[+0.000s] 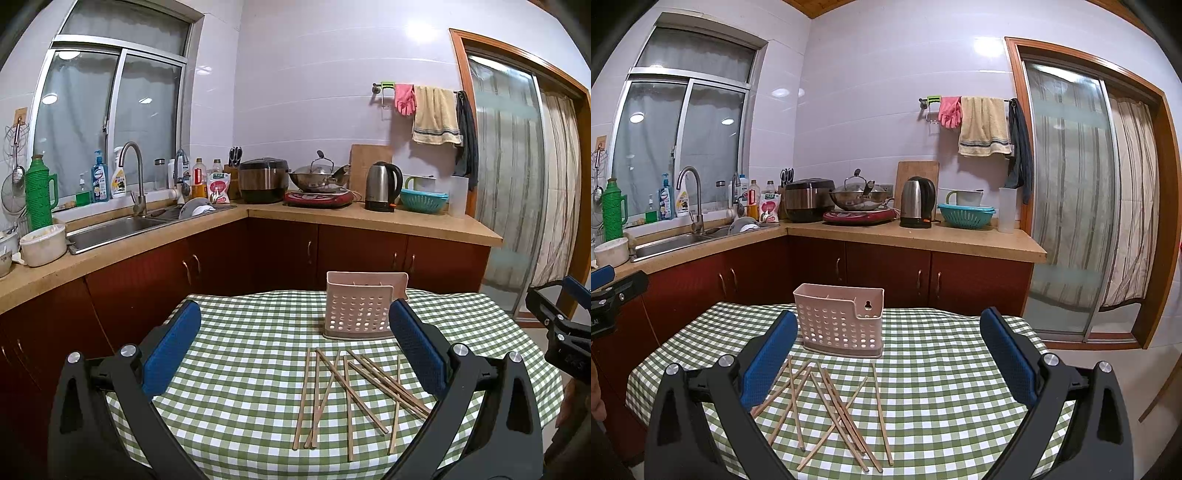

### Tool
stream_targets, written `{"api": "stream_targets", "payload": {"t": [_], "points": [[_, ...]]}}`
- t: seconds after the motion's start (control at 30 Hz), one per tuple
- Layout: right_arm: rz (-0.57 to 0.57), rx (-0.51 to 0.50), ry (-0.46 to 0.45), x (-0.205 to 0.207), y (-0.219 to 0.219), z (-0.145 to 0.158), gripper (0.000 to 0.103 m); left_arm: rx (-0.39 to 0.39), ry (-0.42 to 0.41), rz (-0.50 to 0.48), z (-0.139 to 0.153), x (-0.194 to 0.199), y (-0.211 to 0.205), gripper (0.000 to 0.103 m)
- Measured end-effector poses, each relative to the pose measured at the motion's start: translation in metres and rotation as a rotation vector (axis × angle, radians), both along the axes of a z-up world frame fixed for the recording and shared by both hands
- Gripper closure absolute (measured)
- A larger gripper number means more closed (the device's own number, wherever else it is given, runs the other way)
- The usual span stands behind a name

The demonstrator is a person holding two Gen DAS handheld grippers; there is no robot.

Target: Organize utensils

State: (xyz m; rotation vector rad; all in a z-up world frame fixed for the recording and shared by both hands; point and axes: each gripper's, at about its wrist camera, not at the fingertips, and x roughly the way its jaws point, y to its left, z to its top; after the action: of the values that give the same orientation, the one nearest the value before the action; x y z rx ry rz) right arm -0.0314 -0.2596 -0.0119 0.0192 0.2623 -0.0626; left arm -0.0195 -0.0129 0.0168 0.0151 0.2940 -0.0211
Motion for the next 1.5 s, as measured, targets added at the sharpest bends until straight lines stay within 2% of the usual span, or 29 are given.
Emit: {"api": "stream_targets", "payload": {"t": [1.5], "points": [[-0.007, 0.0, -0.003, 0.0019, -0.0022, 0.0007, 0.007, -0.001, -0.001, -0.001, -0.0052, -0.0009, 0.0006, 0.004]]}}
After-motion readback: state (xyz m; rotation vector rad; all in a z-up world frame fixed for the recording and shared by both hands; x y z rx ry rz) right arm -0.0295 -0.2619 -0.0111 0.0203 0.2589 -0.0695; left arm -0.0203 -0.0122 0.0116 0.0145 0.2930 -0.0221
